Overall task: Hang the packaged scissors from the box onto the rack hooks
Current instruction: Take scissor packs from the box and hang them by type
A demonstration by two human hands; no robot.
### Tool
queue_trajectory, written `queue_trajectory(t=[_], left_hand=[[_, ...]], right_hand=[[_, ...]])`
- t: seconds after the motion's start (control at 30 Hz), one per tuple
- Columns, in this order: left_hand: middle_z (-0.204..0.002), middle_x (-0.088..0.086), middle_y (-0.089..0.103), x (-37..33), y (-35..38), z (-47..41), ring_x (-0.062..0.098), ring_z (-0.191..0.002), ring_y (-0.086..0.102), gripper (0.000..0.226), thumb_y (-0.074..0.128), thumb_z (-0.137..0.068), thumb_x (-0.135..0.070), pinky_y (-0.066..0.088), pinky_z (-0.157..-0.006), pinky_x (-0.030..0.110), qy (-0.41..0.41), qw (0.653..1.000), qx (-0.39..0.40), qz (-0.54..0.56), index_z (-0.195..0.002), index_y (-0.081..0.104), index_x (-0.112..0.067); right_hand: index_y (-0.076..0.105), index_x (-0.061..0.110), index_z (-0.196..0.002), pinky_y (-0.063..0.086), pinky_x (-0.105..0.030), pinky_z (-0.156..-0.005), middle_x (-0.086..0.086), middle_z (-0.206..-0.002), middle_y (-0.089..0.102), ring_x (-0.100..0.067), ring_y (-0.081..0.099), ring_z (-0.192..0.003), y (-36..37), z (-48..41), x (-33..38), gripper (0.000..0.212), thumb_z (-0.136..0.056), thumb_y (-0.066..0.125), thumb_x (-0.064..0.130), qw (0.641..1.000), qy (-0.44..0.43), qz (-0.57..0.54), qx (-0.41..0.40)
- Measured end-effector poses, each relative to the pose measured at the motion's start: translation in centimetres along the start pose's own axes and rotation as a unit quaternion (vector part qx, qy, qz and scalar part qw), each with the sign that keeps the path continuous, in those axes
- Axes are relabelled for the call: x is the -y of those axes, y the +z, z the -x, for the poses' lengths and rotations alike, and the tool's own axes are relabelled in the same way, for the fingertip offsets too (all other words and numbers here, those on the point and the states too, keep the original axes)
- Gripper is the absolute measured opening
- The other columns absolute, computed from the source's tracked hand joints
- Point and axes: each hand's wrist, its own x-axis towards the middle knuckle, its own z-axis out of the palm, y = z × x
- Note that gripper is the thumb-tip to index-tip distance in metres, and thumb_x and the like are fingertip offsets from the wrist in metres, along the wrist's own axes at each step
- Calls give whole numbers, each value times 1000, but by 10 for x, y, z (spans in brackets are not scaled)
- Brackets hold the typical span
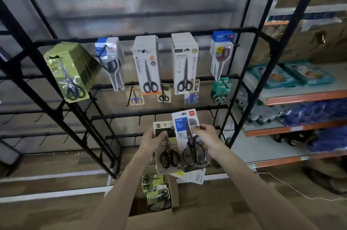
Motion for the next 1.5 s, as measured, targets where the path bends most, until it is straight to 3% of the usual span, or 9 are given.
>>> queue_trajectory(t=[0.07, 0.17, 0.27, 0.37, 0.47, 0.63, 0.97, 1.3, 1.5], left_hand=[[-106, -1, 71, 1, 2, 9, 14, -98, 66, 21, 66, -97, -10, 55, -81, 29, -1, 1000, 7, 2, -112, 59, -21], [-112, 5, 74, 2, 4, 22, 23, -108, 69, 21, 69, -95, -10, 56, -97, 48, -2, 999, 21, 25, -109, 64, -23], [-115, 5, 74, 1, 5, 39, 24, -112, 68, 24, 68, -94, -9, 53, -102, 52, 10, 999, 28, 29, -115, 65, -22], [-116, 3, 74, 6, 2, 59, 22, -112, 68, 26, 68, -95, -9, 53, -102, 51, 21, 999, 29, 40, -119, 65, -19], [-116, 2, 75, 18, -1, 81, 23, -112, 69, 28, 68, -95, -12, 53, -102, 54, 27, 998, 30, 46, -121, 65, -21], [-110, 1, 77, 26, 3, 117, 24, -109, 71, 23, 68, -96, -12, 54, -100, 54, 27, 997, 35, 57, -115, 66, -24], [-110, -3, 77, 9, 42, 138, 20, -111, 69, 25, 68, -95, -12, 52, -102, 52, 44, 997, 39, 48, -117, 67, -25], [-113, -3, 76, 3, 119, 117, 17, -114, 68, 27, 66, -96, -8, 51, -105, 46, 52, 997, 29, 38, -119, 66, -22], [-113, -1, 76, -7, 135, 103, 21, -112, 68, 27, 68, -95, -9, 52, -104, 52, 36, 999, 6, 33, -116, 67, -25]], right_hand=[[72, 4, -99, 51, -25, -63, -13, -95, 76, -24, 71, -82, -6, 11, -1, 14, -93, 63, 11, 1000, 8, -17, -6], [72, 3, -100, 48, -23, -59, -15, -95, 76, -19, 67, -72, -13, 22, -2, 15, -92, 64, 12, 999, 8, -31, -25], [71, 4, -100, 50, -22, -56, -11, -91, 75, -16, 69, -72, -16, 38, -4, 11, -93, 64, 10, 998, 0, -51, -29], [71, 4, -99, 60, -37, -76, -9, -90, 76, -23, 73, -85, -17, 59, -10, 10, -94, 63, 8, 998, -8, -59, -22], [70, 9, -93, 57, -44, -89, -10, -94, 76, -26, 73, -94, -18, 85, -16, 8, -95, 62, 9, 999, -13, -45, -10], [69, 10, -98, 50, -22, -61, -3, -92, 77, -12, 73, -81, -30, 128, -25, 9, -97, 60, 11, 999, -23, -35, -3], [70, 10, -100, 51, -29, -75, -6, -99, 76, -18, 71, -96, -73, 136, -19, 10, -97, 61, 13, 999, -27, -26, -11], [70, 5, -102, 47, -25, -66, -9, -98, 74, -15, 65, -84, -131, 89, -19, 15, -96, 60, 15, 999, -25, 18, -9], [68, 8, -91, 44, -26, -66, -5, -90, 71, -17, 65, -87, -145, 75, -8, 11, -96, 60, 14, 999, -21, 17, 24]])
